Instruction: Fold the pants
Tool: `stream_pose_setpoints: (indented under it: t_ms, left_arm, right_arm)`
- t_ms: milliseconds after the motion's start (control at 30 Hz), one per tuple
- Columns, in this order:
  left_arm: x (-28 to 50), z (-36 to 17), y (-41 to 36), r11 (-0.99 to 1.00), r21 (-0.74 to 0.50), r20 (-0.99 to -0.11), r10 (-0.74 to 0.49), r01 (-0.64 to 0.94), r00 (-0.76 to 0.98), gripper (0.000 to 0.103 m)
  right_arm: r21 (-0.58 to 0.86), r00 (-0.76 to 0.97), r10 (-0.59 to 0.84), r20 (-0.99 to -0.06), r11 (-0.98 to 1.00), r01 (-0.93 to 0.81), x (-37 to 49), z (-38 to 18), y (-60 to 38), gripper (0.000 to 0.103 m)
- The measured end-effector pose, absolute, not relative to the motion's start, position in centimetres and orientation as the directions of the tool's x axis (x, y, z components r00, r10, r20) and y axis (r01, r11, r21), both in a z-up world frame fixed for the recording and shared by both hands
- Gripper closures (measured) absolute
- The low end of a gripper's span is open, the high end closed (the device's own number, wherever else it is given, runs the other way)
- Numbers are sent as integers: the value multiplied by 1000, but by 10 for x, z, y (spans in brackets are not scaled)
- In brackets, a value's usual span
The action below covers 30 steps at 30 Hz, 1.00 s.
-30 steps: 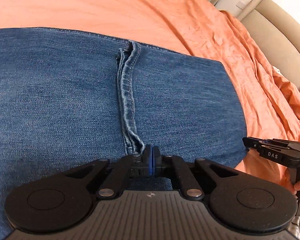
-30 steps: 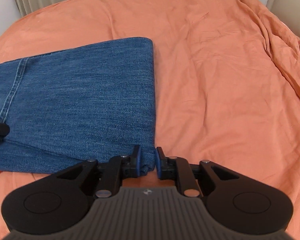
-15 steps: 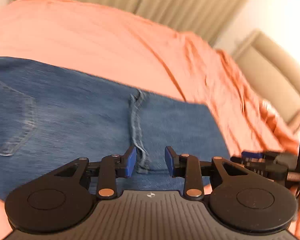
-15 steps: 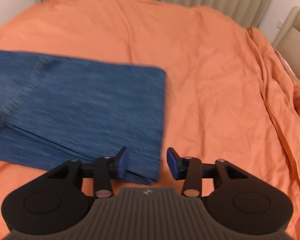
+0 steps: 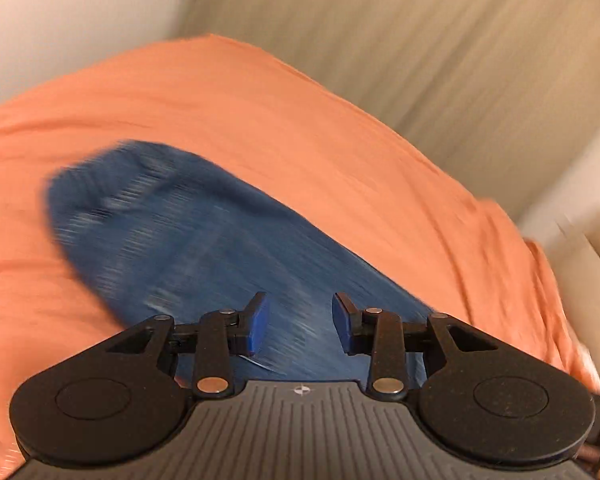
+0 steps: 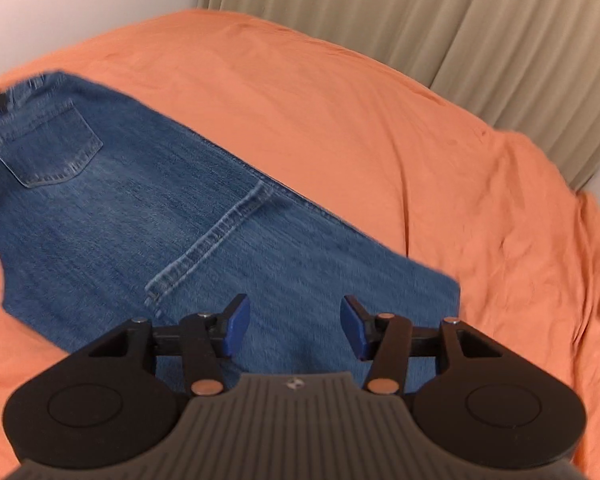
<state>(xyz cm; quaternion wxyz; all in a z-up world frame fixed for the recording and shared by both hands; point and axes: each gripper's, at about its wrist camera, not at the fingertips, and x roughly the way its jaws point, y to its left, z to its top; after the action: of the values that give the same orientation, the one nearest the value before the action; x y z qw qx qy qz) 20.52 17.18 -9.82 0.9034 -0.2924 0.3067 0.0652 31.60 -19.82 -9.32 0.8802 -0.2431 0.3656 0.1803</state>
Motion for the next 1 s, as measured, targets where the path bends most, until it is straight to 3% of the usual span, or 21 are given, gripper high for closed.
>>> stream_pose_setpoints:
  t_ms: [300,567,833,867,1000]
  left_arm:
    - [175,-145,281,477,-686,-567,124,-550,815,57]
    - [192,-201,319,217,-764,-605,88,-608,792,54]
    - [227,-223,324,179,-762,-622,62,-622,780,54]
    - [227,-224,324,182,-762,-622,62,-622,780,55]
    - [226,-221,327,199,-760,-620,61,-619,782,63]
  right_arm:
    - [-331,641,97,-761,792,-513,344,-111,-146,55]
    - [-286,589,147,-795,765,-577,368,-132,-117,57]
    - [-201,500,173,-849,769,-607,385,-158,-113,58]
    - [-175,480,181,-858,776,-606,388,-162,-114,62]
    - [-158,466,189,-864,779,-607,389,-174,-112,64]
